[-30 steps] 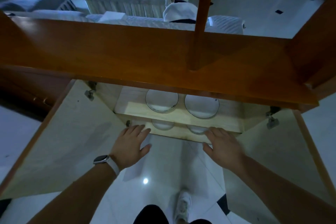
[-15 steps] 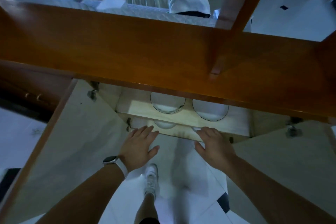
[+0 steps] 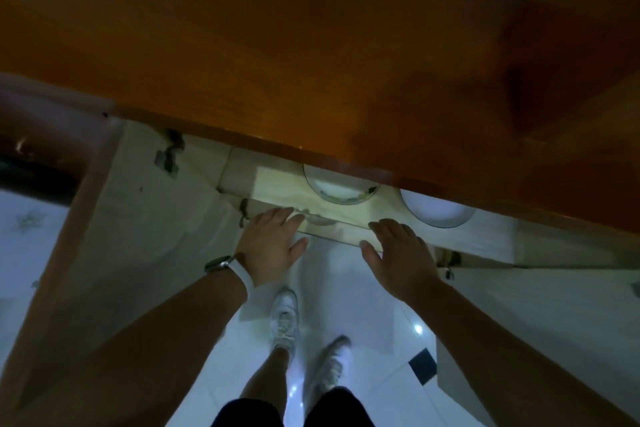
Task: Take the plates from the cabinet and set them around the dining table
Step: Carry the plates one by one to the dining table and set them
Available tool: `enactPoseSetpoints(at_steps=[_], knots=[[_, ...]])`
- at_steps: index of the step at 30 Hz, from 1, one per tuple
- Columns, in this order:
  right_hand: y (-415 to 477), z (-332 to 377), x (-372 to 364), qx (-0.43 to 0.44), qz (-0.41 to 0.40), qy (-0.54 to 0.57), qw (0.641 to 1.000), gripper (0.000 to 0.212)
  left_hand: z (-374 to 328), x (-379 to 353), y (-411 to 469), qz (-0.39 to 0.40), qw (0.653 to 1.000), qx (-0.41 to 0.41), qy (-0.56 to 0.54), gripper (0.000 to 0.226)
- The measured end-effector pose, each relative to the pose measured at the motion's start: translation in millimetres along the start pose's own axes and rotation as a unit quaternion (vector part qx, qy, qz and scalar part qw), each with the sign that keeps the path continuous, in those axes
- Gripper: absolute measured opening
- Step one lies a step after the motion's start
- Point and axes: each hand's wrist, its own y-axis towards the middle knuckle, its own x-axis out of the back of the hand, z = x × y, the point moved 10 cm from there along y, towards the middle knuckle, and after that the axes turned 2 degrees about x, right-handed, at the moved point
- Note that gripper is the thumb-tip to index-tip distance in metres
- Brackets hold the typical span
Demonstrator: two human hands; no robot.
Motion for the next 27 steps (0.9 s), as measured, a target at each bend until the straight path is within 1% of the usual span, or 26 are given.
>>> enactPoseSetpoints(at_steps=[5, 8, 10, 12, 16, 18, 20, 22, 23, 27], knots=[[20.1, -11.2, -35.9, -0.021, 0.008, 0.03, 0.999, 0.062, 22.7, -34.5, 21.4, -0.02, 0.995, 0.062, -0.078, 0.072], [31.3, -34.3, -53.5, -0.099, 0.015, 0.083, 0.992, 0.051, 31.6, -56.2, 29.7, -0.016, 0.98, 0.119, -0.159, 0.065], [39.7, -48.0, -63.7, -0.146, 0.005, 0.132, 0.98, 0.049, 35.0, -64.3, 38.7, -0.02, 0.97, 0.151, -0.188, 0.054], [51.7, -59.6, -72.1, -0.185, -0.009, 0.179, 0.966, 0.048, 40.5, -66.6, 53.2, -0.037, 0.962, 0.175, -0.207, 0.049], [79.9, -84.1, -91.0, -0.265, -0.038, 0.271, 0.925, 0.048, 54.5, -65.7, 89.1, -0.078, 0.939, 0.208, -0.264, 0.045], [93.3, -91.4, -98.8, -0.288, -0.065, 0.315, 0.902, 0.049, 64.2, -70.0, 104.2, -0.078, 0.929, 0.228, -0.283, 0.04], [103.2, -96.8, -108.7, -0.307, -0.081, 0.353, 0.88, 0.052, 72.6, -75.5, 117.1, -0.077, 0.918, 0.241, -0.305, 0.029], [111.0, -99.0, -119.5, -0.321, -0.084, 0.391, 0.858, 0.05, 76.4, -80.7, 128.1, -0.068, 0.916, 0.24, -0.314, 0.032], [114.5, -99.5, -123.8, -0.325, -0.086, 0.413, 0.846, 0.047, 76.6, -83.1, 133.3, -0.063, 0.917, 0.234, -0.316, 0.033], [128.4, -102.6, -132.6, -0.321, -0.113, 0.509, 0.791, 0.016, 74.5, -84.1, 152.1, -0.057, 0.918, 0.204, -0.337, 0.029]])
